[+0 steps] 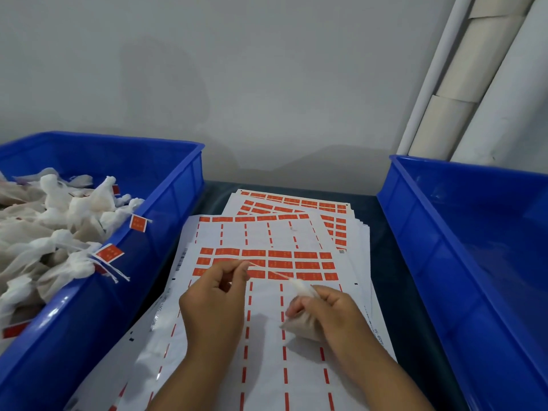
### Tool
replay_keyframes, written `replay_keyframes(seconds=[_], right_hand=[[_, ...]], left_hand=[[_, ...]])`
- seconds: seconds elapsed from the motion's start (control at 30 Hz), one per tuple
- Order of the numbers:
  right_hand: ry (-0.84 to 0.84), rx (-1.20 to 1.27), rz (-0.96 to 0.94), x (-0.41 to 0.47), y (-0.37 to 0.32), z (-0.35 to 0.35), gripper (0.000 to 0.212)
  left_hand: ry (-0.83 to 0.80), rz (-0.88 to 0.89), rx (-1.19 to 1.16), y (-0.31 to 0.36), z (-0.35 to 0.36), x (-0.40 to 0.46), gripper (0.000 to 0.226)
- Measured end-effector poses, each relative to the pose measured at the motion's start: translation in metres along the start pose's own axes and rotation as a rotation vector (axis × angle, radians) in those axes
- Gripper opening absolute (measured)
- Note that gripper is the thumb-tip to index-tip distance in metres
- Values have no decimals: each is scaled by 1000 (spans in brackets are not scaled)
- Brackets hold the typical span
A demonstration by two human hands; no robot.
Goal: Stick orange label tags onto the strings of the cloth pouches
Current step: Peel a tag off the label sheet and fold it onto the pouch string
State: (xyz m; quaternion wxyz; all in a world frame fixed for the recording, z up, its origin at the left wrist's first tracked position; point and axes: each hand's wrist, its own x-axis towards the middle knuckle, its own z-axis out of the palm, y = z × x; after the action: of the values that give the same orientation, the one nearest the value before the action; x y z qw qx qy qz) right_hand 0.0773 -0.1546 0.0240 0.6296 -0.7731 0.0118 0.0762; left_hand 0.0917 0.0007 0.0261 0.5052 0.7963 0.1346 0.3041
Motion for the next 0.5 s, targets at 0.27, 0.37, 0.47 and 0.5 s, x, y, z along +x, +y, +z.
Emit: replay_keyframes(seconds=[0.27, 0.37, 0.47, 0.5], right_hand=[[126, 602, 0, 6, 2, -11, 25], [240, 294, -55, 4, 3, -6, 13], [215, 89, -133, 2, 2, -4, 24], [196, 45, -158, 1, 2, -3, 26]], left_hand=[[-646, 202, 298, -5, 11, -10, 12], [-798, 248, 283, -2, 11, -14, 11], [-795, 269, 183, 1, 9, -13, 16], [-779, 276, 143, 0, 9, -13, 22]])
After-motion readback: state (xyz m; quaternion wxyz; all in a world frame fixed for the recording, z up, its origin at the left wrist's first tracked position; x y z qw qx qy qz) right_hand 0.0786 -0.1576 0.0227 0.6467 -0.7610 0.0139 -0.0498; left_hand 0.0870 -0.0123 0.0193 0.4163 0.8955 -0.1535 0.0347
